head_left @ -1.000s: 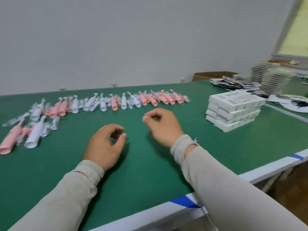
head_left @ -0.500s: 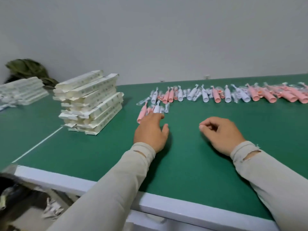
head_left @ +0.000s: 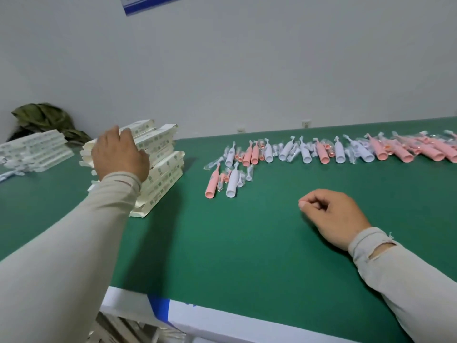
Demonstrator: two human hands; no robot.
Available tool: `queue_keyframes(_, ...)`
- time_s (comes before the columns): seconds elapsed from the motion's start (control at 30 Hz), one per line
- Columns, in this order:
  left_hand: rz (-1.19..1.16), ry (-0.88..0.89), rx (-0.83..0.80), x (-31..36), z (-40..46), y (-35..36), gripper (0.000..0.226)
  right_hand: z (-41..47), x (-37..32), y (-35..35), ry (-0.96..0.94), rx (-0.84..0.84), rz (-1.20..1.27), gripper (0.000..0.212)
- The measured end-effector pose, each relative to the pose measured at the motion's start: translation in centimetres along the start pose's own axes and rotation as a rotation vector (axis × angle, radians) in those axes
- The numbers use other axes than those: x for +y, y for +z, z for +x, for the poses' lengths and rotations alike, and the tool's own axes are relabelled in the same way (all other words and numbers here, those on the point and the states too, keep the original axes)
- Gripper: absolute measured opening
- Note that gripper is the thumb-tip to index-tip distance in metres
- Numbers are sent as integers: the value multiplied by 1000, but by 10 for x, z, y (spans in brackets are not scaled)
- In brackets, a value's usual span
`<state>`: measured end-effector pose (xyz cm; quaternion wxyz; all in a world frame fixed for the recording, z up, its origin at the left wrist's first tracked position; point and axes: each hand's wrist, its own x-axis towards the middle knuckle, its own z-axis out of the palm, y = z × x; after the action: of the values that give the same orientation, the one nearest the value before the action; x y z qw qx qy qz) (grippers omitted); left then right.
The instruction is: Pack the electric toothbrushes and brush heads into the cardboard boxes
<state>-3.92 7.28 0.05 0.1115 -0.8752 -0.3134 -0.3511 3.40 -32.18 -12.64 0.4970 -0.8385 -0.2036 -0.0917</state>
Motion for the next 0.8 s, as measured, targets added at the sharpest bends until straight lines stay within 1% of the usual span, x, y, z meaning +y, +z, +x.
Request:
queue_keyframes(0.1, 225, -1, -130, -8, 17, -2, 41, 0, -1, 1, 1, 2, -7, 17)
queue_keyframes(0.17, 301, 14, -183, -9, 17, -1, 32, 1, 0, 2, 4, 1, -13, 17)
queue_keyframes(0.27, 244, 21, -178, -10, 16, 5, 24, 2, 2, 3, 10, 1, -10, 17)
queue_keyframes(0.33, 152, 41, -130, -11, 16, 10, 26, 2, 2, 3, 8, 2, -15, 17)
queue_keyframes(0.4, 110, 47, -97, -12, 18, 14, 32, 2, 3, 3, 10, 1, -16, 16)
queue_keyframes(0.5, 169, 30, -123, -13, 22, 17, 39, 2, 2, 3, 13, 5, -10, 17)
queue_keyframes(0.57, 197, 12, -153, -13, 23, 20, 35, 2, 1, 3, 17, 5, -14, 16)
queue_keyframes(0.8, 170, -14, -169, -11, 26, 26, 26, 0, -1, 3, 13, 9, -14, 17)
